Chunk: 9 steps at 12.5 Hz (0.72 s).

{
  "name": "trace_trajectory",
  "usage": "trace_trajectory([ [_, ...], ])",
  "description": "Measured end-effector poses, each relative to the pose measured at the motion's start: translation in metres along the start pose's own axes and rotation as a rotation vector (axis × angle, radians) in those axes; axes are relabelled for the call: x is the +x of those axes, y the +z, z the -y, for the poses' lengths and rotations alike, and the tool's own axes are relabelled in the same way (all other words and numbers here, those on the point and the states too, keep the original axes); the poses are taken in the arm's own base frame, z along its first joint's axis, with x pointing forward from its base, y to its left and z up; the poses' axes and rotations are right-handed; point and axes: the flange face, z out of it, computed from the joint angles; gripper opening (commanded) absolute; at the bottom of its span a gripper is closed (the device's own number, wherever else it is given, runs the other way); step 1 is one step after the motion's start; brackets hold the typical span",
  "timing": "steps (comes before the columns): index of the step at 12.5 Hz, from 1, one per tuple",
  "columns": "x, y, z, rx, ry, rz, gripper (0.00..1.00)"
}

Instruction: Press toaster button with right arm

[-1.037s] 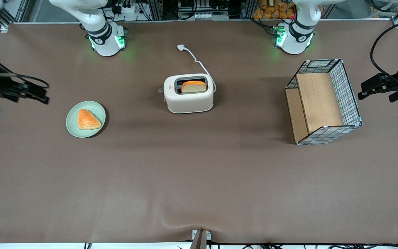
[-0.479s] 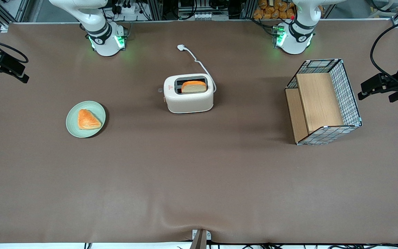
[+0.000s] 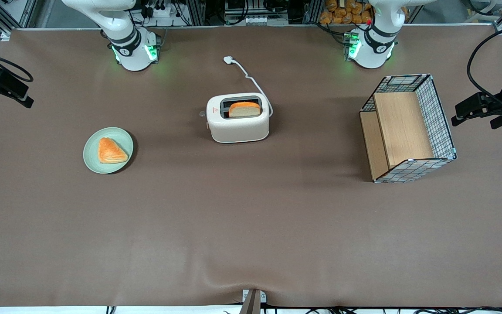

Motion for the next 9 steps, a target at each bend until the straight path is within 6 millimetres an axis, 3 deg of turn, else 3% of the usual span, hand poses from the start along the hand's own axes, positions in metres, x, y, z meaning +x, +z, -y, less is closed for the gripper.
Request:
trace_trajectory([
  [3, 0.002, 0.000, -0.018, -0.001, -0.008, -0.001, 1.00],
  [9, 0.002, 0.000, -0.026, -0.003, -0.005, 0.002, 1.00],
])
